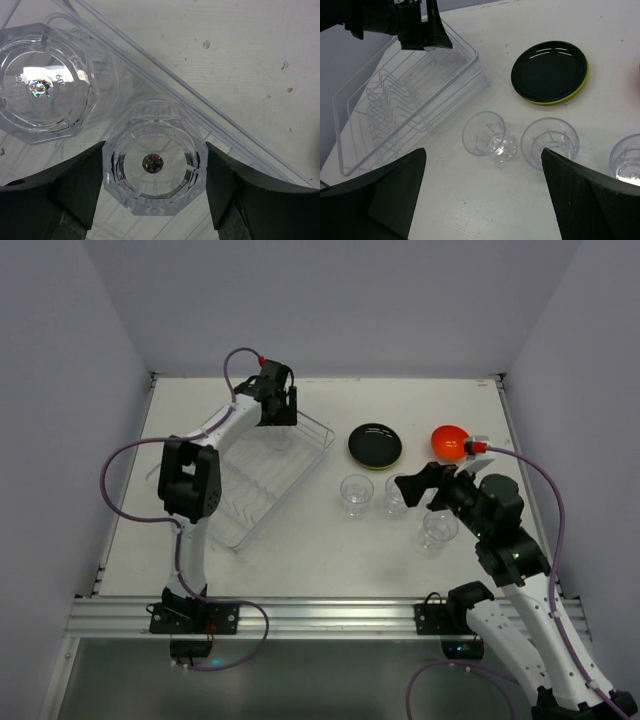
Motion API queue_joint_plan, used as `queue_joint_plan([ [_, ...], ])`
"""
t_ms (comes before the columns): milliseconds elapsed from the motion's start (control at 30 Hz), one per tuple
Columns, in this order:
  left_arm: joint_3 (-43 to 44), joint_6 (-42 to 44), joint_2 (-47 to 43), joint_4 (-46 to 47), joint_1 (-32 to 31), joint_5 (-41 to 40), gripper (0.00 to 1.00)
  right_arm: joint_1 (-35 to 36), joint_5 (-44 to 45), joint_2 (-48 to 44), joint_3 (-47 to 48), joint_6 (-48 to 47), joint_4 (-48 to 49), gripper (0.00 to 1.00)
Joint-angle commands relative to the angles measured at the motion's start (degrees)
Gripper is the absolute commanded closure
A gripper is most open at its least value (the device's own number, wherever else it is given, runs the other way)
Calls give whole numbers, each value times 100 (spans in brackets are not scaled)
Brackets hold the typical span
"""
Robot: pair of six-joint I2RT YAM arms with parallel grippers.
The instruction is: Unload the mixed dishes from the dish rack
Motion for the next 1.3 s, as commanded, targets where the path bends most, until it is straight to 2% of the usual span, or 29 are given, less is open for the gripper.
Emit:
queue_joint_plan([
  [0,-76,71,31,184,34,183,24,13,-181,1,-45,-81,278,1],
  [33,-103,45,22,219,43,218,29,13,-198,19,-36,-81,252,1],
  [100,-138,18,5,210,34,219,30,22,-225,19,-19,-89,243,1],
  [133,-147,-8,-4,210,34,219,45,22,-234,2,-27,-81,234,1],
  [200,-199,-34,-109,166,26,254,65,22,-234,-7,-45,-81,252,1],
  [233,-235,-87,-170,175,25,271,85,22,-242,-7,-45,-72,252,1],
  [267,-270,-122,-258,175,25,324,95,31,-242,-16,-54,-63,252,1],
  [300,-314,-140,-459,166,17,411,100,31,-242,-7,-45,-63,252,1],
  [400,-568,-263,-1090,271,-167,377,100,22,-216,1,-63,-54,252,1],
  [633,-1210,-263,-2490,413,-704,-352,100,22,-190,72,-63,-63,261,1],
  [800,-1675,-254,-3571,465,-1151,-195,100,31,-120,80,-80,-63,269,1],
  [900,-2271,-350,-4396,947,-1398,427,100,22,-364,45,-106,-89,365,1],
  [967,-2667,-517,-5018,1603,-1425,1306,100,22,-672,-42,-142,-124,480,1],
  [1033,-3291,-894,-5373,2063,-1434,2086,100,31,-1110,-139,-308,-133,787,1],
  [1067,-3485,-1044,-5644,2465,-1434,2256,100,31,-1243,-226,-405,-125,944,1],
  [1133,-3906,-1439,-5813,2705,-1451,2755,100,22,-1533,-271,-537,-72,1218,1],
  [1200,-4285,-1912,-6085,3459,-1460,3370,100,22,-2077,-297,-607,15,1515,1],
  [1233,-4756,-2141,-6164,3889,-1469,3583,100,22,-2288,-306,-634,77,1657,1],
  [1267,-4979,-2344,-6313,4641,-1495,3759,100,22,-2682,-324,-686,191,1849,1],
])
